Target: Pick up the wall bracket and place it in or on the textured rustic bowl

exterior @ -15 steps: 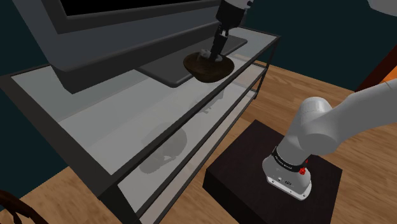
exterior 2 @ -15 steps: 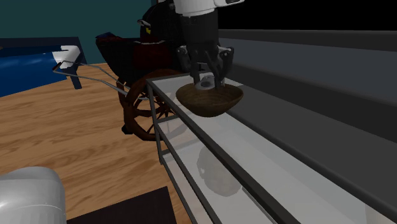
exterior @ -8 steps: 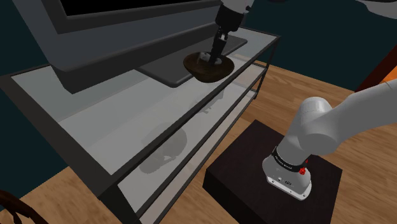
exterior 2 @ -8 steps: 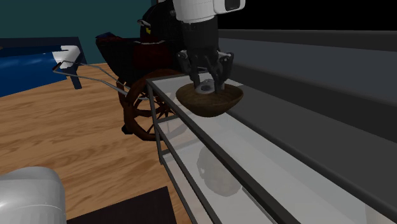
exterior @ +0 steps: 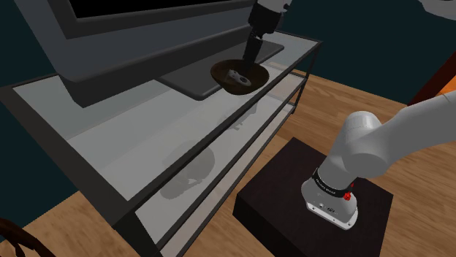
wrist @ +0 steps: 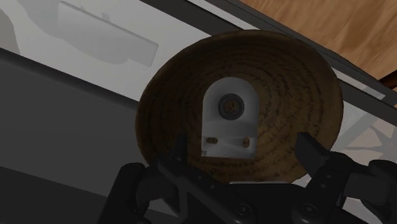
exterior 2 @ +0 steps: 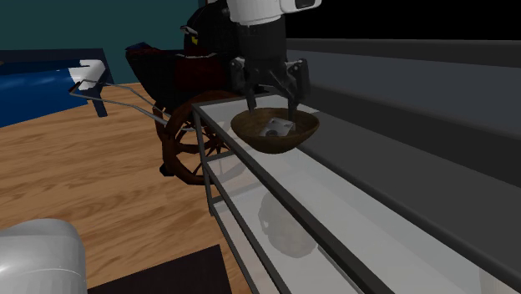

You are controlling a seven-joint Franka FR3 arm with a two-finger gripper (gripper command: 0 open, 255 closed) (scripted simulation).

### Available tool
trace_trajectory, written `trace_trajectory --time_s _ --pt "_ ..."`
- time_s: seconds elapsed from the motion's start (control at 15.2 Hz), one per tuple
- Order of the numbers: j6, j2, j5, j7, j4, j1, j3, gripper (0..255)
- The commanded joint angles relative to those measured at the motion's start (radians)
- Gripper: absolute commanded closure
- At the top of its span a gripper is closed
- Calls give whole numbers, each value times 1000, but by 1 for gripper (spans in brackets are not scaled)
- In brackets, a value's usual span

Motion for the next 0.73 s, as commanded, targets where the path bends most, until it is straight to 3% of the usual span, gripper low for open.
trace_trajectory --time_s 0.0,0.13,0.66 --pt "-51 -2 -2 0 49 -1 -4 0" --pt "-111 1 -5 1 111 -2 -8 0" --pt "-111 1 -5 1 111 -2 -8 0"
